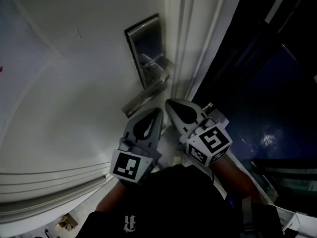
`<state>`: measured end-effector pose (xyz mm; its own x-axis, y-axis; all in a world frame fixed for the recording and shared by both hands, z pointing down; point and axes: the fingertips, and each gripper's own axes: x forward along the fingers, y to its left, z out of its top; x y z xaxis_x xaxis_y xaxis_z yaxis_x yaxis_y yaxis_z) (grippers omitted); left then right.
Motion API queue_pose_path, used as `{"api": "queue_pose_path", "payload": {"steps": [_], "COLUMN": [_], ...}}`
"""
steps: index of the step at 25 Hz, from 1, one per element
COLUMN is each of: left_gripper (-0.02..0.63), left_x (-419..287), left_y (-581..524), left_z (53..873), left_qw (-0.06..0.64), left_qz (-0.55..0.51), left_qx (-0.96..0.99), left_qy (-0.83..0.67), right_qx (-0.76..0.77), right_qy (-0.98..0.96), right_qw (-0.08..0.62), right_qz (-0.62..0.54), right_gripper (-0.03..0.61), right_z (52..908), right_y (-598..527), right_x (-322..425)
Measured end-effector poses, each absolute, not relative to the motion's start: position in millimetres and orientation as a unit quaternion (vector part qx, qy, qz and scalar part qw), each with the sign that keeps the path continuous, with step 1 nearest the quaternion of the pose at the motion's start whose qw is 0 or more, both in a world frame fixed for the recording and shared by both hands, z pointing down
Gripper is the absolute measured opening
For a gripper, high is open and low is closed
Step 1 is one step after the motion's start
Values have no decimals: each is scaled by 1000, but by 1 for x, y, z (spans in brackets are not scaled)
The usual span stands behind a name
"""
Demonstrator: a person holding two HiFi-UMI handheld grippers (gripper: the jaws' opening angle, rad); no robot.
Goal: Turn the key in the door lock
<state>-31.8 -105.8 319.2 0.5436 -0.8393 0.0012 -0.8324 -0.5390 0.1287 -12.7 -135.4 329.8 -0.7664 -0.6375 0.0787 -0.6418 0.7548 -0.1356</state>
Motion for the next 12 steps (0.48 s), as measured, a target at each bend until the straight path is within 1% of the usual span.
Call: {"api": "queue_pose_path", "payload": {"steps": [12], "left_gripper": [8], "left_x": [-35], "left_y": [-106], "left_z": [321], "left_qw": [59], "left_qz": [-31], "left_qx": [877], "left_qy": [-477], "right_qx": [338], "right_qy": [-938], "right_qw": [17], "right_qz": [80], "right_gripper": [14], "right_z": [332], "right_y": [-135], "right_x": [-17]}}
